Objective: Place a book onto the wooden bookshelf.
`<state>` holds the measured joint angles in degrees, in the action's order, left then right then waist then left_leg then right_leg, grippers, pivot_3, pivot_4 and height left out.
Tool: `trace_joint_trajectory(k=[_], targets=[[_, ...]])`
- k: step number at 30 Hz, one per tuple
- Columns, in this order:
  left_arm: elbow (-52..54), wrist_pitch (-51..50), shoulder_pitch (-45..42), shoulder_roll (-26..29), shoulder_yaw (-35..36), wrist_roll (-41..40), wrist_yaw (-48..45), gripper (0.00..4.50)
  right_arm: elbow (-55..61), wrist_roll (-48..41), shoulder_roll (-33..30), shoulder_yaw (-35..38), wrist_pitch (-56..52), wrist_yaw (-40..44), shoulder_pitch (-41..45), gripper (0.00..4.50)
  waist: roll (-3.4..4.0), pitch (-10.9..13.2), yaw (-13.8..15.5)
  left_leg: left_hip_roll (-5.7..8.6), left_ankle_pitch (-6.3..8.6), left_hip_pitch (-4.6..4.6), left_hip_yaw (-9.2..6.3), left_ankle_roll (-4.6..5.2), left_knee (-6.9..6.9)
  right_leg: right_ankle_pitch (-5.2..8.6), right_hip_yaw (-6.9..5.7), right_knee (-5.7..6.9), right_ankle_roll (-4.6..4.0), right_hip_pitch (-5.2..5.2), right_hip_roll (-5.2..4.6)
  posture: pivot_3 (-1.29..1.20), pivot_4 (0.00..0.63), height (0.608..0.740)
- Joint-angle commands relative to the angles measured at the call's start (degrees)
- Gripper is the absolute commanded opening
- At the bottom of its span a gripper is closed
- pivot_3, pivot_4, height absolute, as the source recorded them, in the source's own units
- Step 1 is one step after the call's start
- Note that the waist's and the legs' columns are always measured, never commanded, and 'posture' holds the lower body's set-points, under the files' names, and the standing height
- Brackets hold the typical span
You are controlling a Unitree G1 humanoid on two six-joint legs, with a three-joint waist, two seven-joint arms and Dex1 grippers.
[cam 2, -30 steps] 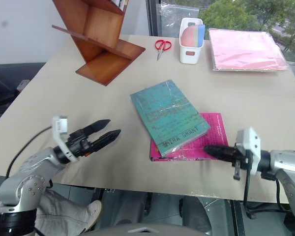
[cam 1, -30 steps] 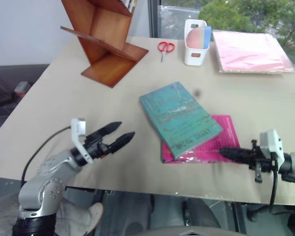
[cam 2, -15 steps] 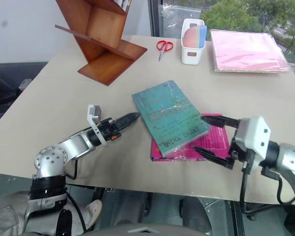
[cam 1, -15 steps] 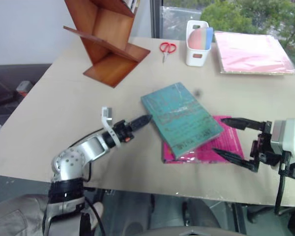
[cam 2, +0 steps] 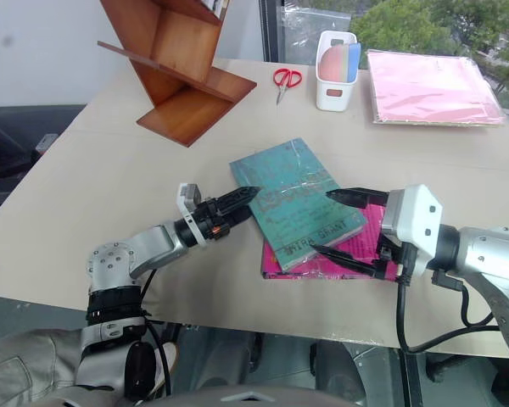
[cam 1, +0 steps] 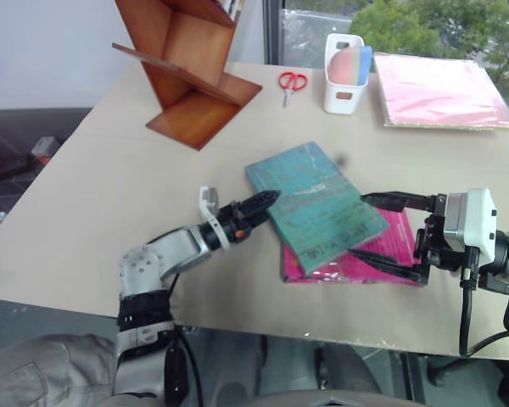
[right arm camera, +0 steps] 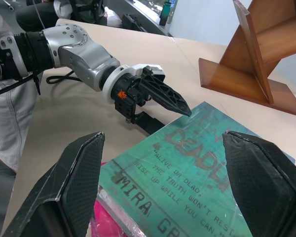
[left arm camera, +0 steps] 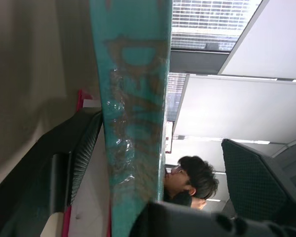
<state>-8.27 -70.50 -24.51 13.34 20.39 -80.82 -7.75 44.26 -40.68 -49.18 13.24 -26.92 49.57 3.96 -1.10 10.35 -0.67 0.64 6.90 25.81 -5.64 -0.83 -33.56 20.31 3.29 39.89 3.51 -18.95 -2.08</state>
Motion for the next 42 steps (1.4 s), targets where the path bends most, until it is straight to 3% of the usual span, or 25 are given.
trace_joint_trajectory(k=[1,5,8,16,21,27,30,34,36,40,42], targets=[[-1.29,-1.62,-0.64,-0.65,0.76,-4.09,2.23,4.50,1.78,-0.21,-0.68,0.70,0.57,-0.02,0.24,3.89,0.00,0.00,0.01,0.01,0.00,0.00,-0.01,0.00,0.00,0.00,-0.01,0.00,0.00,0.00,0.00,0.00,0.150,0.740],[-4.66,-1.93,-1.75,-1.46,0.87,-6.19,5.31,4.50,1.63,0.50,-0.38,0.78,1.26,0.12,-0.68,3.89,0.00,0.00,0.07,0.06,0.00,0.00,-0.03,0.00,-0.01,0.00,-0.03,0.00,0.00,0.02,-0.03,0.00,0.150,0.740],[-6.58,-1.94,-2.69,-2.02,1.10,-7.48,7.29,3.78,1.49,1.26,-0.21,0.68,1.86,0.26,-1.36,3.95,0.02,-0.01,0.10,0.08,0.00,-0.01,-0.05,0.00,-0.01,0.00,-0.06,-0.01,0.00,0.07,-0.04,0.00,0.150,0.740],[-6.16,-1.30,-2.82,-2.64,1.74,-12.00,11.56,0.17,0.80,2.85,0.39,0.32,3.49,0.57,-2.33,3.95,0.02,-0.01,0.15,0.12,0.00,-0.05,-0.14,0.00,-0.03,0.00,-0.14,-0.04,0.00,0.18,-0.08,0.00,0.150,0.740],[-4.17,-0.14,-1.26,-1.60,2.47,-17.31,14.83,0.02,0.12,3.58,0.73,-0.57,4.30,0.57,-1.91,3.95,0.02,-0.01,0.10,0.12,0.00,-0.05,-0.15,0.00,-0.03,0.00,-0.15,-0.05,0.00,0.18,-0.09,0.00,0.150,0.740],[-0.92,1.65,-0.90,2.83,3.90,-20.82,12.15,0.02,-1.35,4.99,1.43,-2.32,5.53,0.87,-0.67,3.95,0.00,0.00,-0.14,0.10,0.00,-0.06,-0.14,-0.01,-0.02,0.01,-0.14,-0.04,-0.01,0.16,-0.06,0.00,0.150,0.740],[6.57,5.77,-3.16,8.08,2.67,-10.86,1.98,0.02,-2.32,5.63,1.85,-2.85,6.41,1.10,-0.16,3.95,-0.04,0.03,-0.07,0.10,0.00,-0.03,-0.15,-0.01,-0.02,0.01,-0.16,-0.05,-0.01,0.15,-0.05,0.00,0.150,0.740],[10.86,10.06,-11.87,14.80,1.04,-3.63,-6.61,0.02,-3.61,6.28,2.46,-3.30,7.42,1.77,0.43,3.95,-0.09,0.07,0.63,0.12,-0.02,0.07,-0.29,-0.04,-0.02,0.01,-0.32,-0.12,-0.02,0.15,-0.06,0.00,0.150,0.740],[16.29,20.33,-14.02,22.11,-6.29,13.57,-16.59,0.02,-4.59,6.61,2.97,-3.71,8.25,2.26,1.05,3.95,-0.09,0.08,0.44,0.17,-0.01,0.09,-0.23,-0.03,-0.01,0.01,-0.28,-0.16,-0.02,0.15,-0.07,0.00,0.150,0.740],[12.39,66.13,-17.43,33.20,-20.77,54.78,-36.69,0.02,-7.16,7.50,3.95,-5.09,10.39,3.89,2.63,3.95,0.06,0.02,0.11,0.21,-0.01,-0.06,0.00,-0.04,0.37,0.01,-0.12,-0.43,-0.03,0.15,-0.11,0.00,0.150,0.740],[2.93,83.27,-22.76,37.31,-23.52,67.03,-40.18,0.02,-8.82,8.05,4.89,-6.15,11.55,4.34,3.70,3.95,0.03,0.08,0.03,0.20,-0.01,-0.07,0.01,-0.04,0.49,0.01,-0.13,-0.55,-0.07,0.13,0.00,0.00,0.150,0.740]])
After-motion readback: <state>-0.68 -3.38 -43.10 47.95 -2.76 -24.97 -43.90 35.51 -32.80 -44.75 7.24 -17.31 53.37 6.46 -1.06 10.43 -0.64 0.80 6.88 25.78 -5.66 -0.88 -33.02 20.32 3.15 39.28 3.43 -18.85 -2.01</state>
